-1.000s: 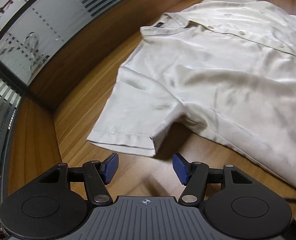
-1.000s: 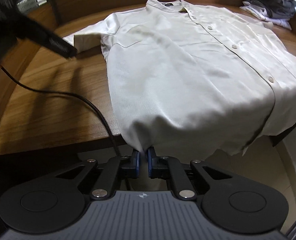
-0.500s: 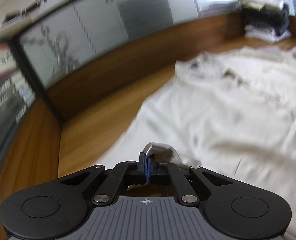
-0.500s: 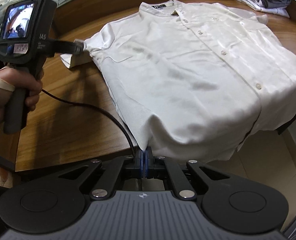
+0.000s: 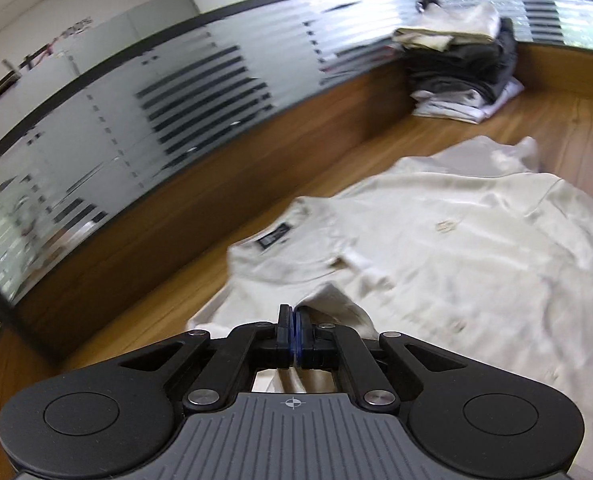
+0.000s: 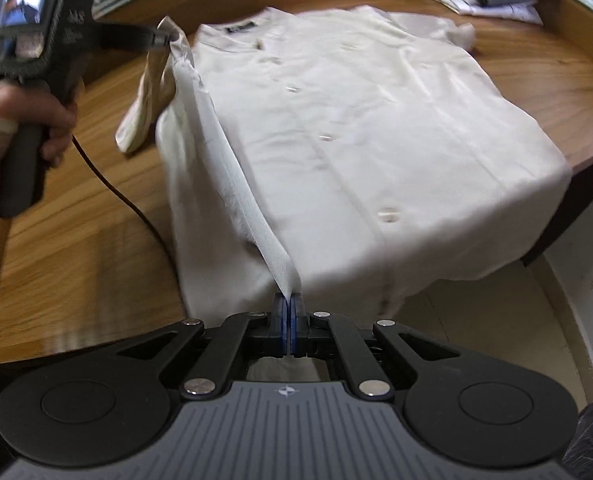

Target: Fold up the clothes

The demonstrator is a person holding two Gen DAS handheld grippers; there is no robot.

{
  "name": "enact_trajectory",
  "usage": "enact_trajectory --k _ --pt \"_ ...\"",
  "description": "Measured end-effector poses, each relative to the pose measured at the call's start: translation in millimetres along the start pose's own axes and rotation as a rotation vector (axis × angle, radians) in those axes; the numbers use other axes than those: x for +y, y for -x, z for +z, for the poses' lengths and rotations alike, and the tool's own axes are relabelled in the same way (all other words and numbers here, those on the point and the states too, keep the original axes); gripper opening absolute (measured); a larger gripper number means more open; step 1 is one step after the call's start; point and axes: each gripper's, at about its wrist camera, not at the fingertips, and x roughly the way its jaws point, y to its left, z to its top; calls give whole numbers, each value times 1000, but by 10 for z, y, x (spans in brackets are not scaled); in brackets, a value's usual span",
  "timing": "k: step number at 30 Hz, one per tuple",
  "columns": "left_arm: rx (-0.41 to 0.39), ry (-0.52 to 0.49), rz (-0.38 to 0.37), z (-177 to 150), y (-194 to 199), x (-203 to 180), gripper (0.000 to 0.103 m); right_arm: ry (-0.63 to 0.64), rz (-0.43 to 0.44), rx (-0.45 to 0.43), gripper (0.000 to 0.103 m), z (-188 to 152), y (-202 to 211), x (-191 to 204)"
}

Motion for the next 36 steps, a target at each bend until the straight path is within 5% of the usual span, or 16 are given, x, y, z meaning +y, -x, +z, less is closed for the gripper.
enact_trajectory --k 8,10,12,14,24,31,36 --pt "87 -49 -17 276 -352 -421 8 -8 6 79 3 121 -217 -592" --pt "97 -57 -19 293 -376 -437 23 15 18 101 8 141 -260 -643" --pt "115 -49 -26 293 -373 -389 29 57 23 104 30 167 -256 -667" --pt "144 -32 -30 255 -333 -289 33 102 25 94 37 208 -230 -691" --pt "262 66 -82 -204 -7 361 56 247 59 32 39 608 -42 -789" --pt "351 139 -83 -492 -73 639 56 256 57 29 40 793 -74 -765" --pt "389 226 -154 -586 -182 758 56 228 42 30 40 834 -111 -750"
